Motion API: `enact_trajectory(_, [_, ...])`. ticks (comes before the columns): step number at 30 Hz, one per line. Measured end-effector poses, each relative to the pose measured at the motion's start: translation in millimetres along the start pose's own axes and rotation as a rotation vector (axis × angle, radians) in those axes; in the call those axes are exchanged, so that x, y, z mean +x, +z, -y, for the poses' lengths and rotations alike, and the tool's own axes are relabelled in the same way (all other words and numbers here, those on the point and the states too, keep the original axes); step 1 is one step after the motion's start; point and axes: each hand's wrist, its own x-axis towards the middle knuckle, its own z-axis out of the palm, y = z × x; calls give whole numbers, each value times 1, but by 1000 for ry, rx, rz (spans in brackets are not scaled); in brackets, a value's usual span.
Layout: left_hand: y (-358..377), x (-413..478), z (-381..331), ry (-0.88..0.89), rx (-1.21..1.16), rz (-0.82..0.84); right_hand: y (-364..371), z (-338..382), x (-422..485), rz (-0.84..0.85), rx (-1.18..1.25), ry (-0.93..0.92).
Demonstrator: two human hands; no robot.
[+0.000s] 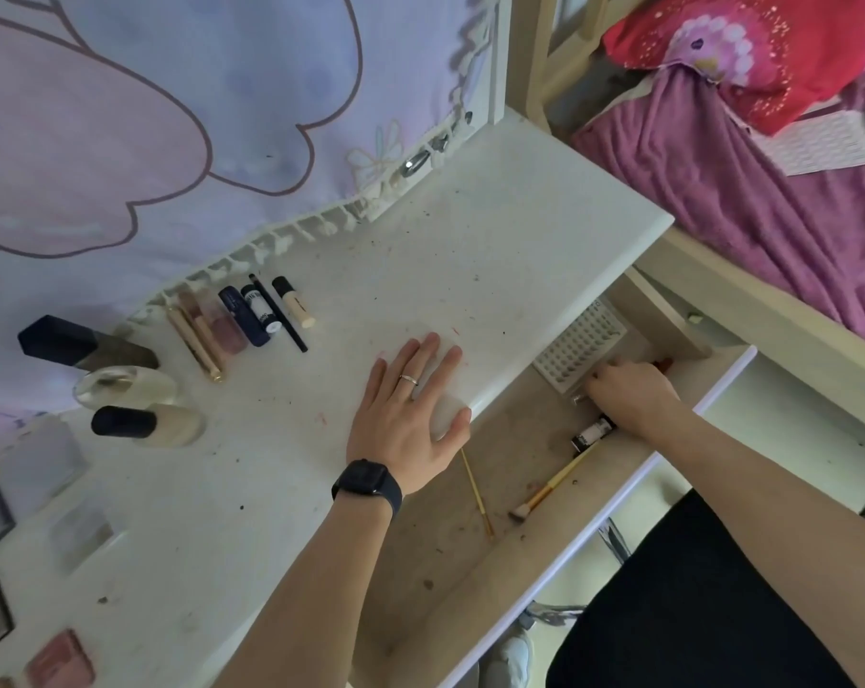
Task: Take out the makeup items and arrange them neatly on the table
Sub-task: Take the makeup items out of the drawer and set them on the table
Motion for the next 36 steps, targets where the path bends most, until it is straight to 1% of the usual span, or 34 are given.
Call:
enact_trajectory(4, [-1, 0, -1, -15, -16, 17, -4, -6, -2, 52, 68, 6])
enact_trajectory(9, [0, 0, -1, -9, -20, -2, -13, -11, -5, 138, 176, 72])
enact_trajectory(14, [0, 0, 0, -9, -20, -8, -19, -9, -4, 239, 109, 78])
enact_trajectory(17, [1, 0, -1, -10, -30, -18, -21, -9, -4, 286, 116, 80])
enact_trajectory(20, [1, 0, 0, -11, -30, -26, -25, -8, -3, 346, 92, 50])
enact_trajectory(23, [1, 0, 0, -10, -17, -15, -30, -3, -4, 449, 116, 32])
enact_trajectory(26, [2, 0, 0, -8, -15, -18, -31, 3, -8, 487, 184, 14])
enact_trajectory(29, [2, 0, 1, -6, -16, -34, -32, 9, -13, 529, 308, -23])
enact_trajectory(32, [2, 1, 1, -6, -16, -29, -29, 20, -19, 531, 416, -83])
enact_trajectory(36, [1, 0, 0, -7, -29, -35, -28, 36, -28, 518, 404, -131])
